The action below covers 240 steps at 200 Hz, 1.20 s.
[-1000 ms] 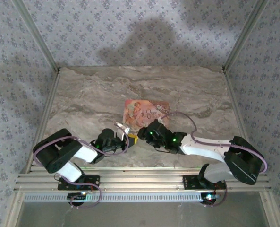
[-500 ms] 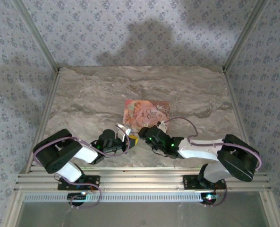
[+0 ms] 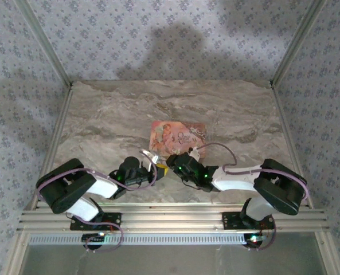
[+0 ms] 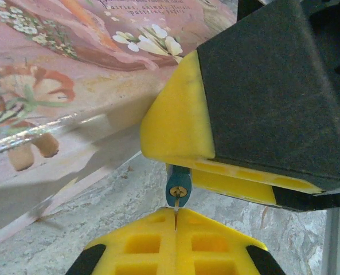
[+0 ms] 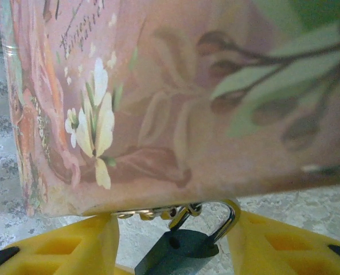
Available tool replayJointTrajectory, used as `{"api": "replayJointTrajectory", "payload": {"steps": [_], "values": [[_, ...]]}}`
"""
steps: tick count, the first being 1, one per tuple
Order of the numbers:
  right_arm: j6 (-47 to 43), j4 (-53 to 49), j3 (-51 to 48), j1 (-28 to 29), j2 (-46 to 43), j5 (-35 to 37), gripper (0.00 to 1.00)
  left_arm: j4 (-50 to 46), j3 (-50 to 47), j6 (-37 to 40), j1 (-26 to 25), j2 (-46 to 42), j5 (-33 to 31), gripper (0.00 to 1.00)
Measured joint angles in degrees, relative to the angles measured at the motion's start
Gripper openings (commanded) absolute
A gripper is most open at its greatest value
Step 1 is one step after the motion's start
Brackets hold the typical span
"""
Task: Unlock the padlock with the key
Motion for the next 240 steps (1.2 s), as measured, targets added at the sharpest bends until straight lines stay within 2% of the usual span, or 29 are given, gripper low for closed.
{"api": "replayJointTrajectory", "payload": {"steps": [52,83,111,142,155,195,240], "values": [[0.13,1.64,0.00,-0.59,0.72,0.42,0.14,-0.13,0.00,-1.27,-1.38,0.17,-1.05,0.00],[0.46,2.03,0.00,-0.59,0.72,0.31,0.00,-0.63,-0.13,-1.42,-1.46,0.15,-1.55,0.00],[0.46,2.05,0.00,-0.59,0.72,0.17,0.00,-1.14,-0.13,-1.70,-1.46,-0.20,-1.73,0.00],[0.44,2.14,0.00,-0.57,0.70,-0.11,0.00,-3.65,-0.11,-2.25,-1.57,-2.03,-2.08,0.32],[0.44,2.14,0.00,-0.59,0.68,-0.26,0.00,-4.63,-0.15,-2.58,-1.64,-2.99,-2.32,0.38],[0.42,1.46,0.00,-0.87,0.20,-0.96,0.00,-6.29,-2.38,-2.10,-1.05,-6.58,-2.91,0.41],[0.42,0.33,0.37,-0.90,0.04,-1.36,0.00,-9.44,-2.25,0.35,-0.94,-6.60,-0.61,0.41]]}}
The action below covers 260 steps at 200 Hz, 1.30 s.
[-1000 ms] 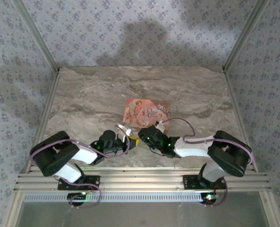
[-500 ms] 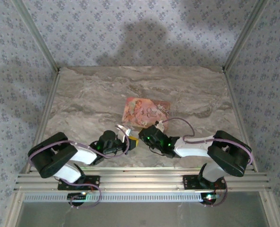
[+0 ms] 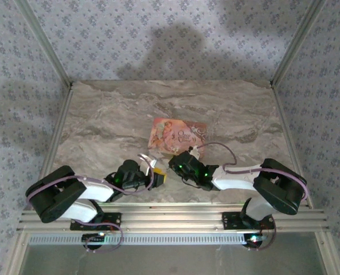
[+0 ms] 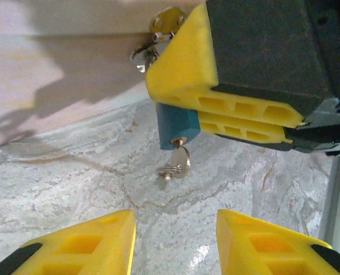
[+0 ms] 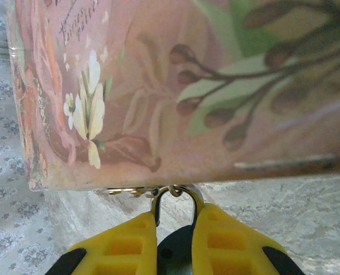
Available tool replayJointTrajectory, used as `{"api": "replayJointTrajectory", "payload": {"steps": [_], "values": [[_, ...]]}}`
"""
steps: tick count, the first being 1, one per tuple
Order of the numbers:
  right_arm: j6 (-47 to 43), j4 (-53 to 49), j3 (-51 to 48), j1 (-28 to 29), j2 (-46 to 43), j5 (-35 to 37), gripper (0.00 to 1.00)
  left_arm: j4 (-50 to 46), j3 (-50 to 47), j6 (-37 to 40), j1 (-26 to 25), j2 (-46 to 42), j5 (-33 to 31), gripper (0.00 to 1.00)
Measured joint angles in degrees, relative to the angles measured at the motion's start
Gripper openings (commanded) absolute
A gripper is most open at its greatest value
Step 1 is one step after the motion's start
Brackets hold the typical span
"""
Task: Unlock the padlock with the key
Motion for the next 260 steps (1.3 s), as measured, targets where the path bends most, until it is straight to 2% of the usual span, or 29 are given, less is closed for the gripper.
{"api": "replayJointTrajectory", "payload": {"steps": [64,82,107,137,164,177,194,210,231,260], "values": [[-0.20,-0.70,0.31,0.00,-0.11,-0.44,0.00,1.01,3.52,0.61,0.02,4.31,1.31,0.40],[-0.20,-0.85,0.37,0.00,-0.11,-0.68,0.00,1.29,4.02,1.16,0.02,5.22,1.29,0.36],[-0.22,-0.90,0.37,0.00,-0.11,-0.72,0.00,0.39,4.92,2.82,0.15,5.84,1.11,0.19],[-0.46,-1.27,0.42,-0.22,-0.13,-0.72,0.00,-1.84,6.19,6.45,0.61,6.38,0.66,0.07],[-0.76,-1.73,0.55,-0.39,-0.13,-0.85,0.00,-2.71,6.27,9.05,0.61,6.08,0.04,0.03],[-0.76,-1.75,0.68,-0.39,-0.13,-1.09,0.00,-3.89,6.27,10.29,0.61,5.09,-0.39,0.07],[-0.66,-1.70,0.96,-0.52,-0.13,-1.88,0.00,-6.12,6.25,12.39,0.59,3.06,-1.29,0.31],[-0.66,-1.77,1.14,-0.57,-0.13,-2.36,0.00,-8.22,5.77,13.31,0.61,0.04,-2.89,0.41],[-0.68,-2.01,1.22,-0.76,-0.13,-2.75,0.00,-11.02,4.61,15.17,0.61,-5.20,-5.40,0.48],[-0.68,-2.58,1.53,-0.87,-0.13,-3.19,0.00,-14.60,4.07,18.14,0.61,-9.99,-7.39,0.49]]}}
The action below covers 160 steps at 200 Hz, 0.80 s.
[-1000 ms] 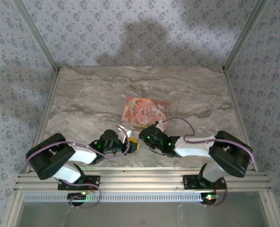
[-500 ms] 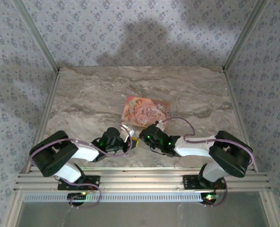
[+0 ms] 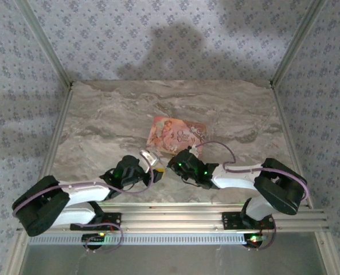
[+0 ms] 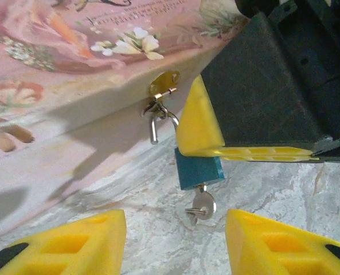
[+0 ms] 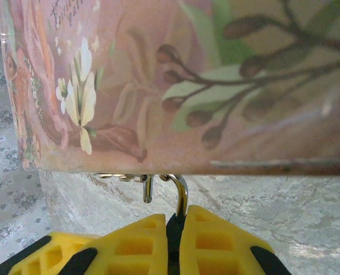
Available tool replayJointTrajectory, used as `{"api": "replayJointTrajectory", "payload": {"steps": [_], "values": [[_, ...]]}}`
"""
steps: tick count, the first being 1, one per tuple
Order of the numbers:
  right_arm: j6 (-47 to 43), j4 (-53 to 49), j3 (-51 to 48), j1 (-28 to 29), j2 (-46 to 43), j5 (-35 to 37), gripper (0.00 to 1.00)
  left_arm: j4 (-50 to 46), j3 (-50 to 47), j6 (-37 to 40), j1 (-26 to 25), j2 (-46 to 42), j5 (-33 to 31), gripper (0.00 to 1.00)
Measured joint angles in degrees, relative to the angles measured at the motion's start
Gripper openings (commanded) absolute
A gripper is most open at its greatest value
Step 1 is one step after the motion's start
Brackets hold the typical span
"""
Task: Unlock the padlock with the key
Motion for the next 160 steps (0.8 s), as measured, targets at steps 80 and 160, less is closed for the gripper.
{"api": "replayJointTrajectory", "payload": {"steps": [80,160], "values": [[0.00,-1.60,0.15,0.00,-1.77,-0.04,0.00,-2.82,0.09,5.40,-3.15,3.52,-0.98,0.48],[0.00,-2.67,0.26,-0.11,-2.14,-0.07,0.00,-3.23,2.12,8.90,-3.96,3.72,-3.37,0.47]]}}
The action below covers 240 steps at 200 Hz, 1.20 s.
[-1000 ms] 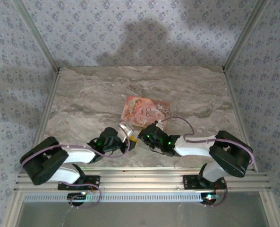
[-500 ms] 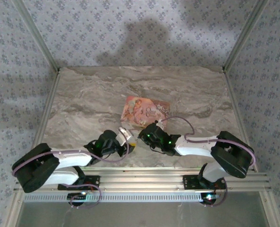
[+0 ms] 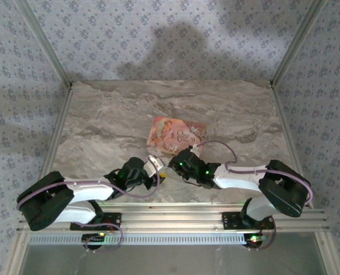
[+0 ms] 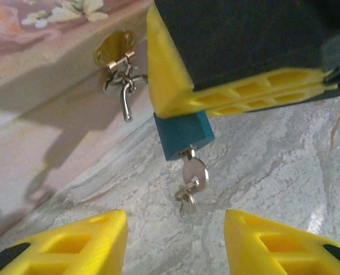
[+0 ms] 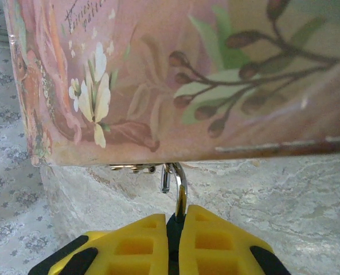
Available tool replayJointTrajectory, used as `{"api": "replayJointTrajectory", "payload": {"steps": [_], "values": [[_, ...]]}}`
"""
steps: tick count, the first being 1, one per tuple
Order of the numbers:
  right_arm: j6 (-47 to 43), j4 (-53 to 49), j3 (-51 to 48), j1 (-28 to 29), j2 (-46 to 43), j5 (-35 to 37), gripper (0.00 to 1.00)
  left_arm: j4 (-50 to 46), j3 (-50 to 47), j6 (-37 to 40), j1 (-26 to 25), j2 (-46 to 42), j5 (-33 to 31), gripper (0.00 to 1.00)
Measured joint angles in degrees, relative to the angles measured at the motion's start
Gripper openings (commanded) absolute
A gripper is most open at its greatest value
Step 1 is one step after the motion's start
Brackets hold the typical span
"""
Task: Unlock the padlock with the key
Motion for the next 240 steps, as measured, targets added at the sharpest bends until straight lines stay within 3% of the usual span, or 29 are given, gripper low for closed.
{"api": "replayJointTrajectory", "payload": {"steps": [50,104,152,204,240], "values": [[0.00,-0.20,0.31,0.00,0.00,0.00,0.00,-0.15,2.34,1.49,-0.92,2.03,0.00,0.46],[-0.02,-0.44,0.31,-0.04,0.00,-0.22,0.00,-0.33,3.74,2.43,-1.03,4.52,0.00,0.25],[-0.02,-0.50,0.33,-0.04,0.00,-0.42,0.00,-0.33,4.46,2.64,-1.09,4.83,0.04,0.34],[-0.15,-1.36,0.48,-0.35,0.17,-0.37,0.00,-0.57,5.22,1.81,-1.16,6.16,0.70,0.00],[-0.13,-1.62,0.52,-0.44,0.24,-0.42,0.04,-0.50,5.20,0.83,-1.31,6.23,0.68,0.00]]}}
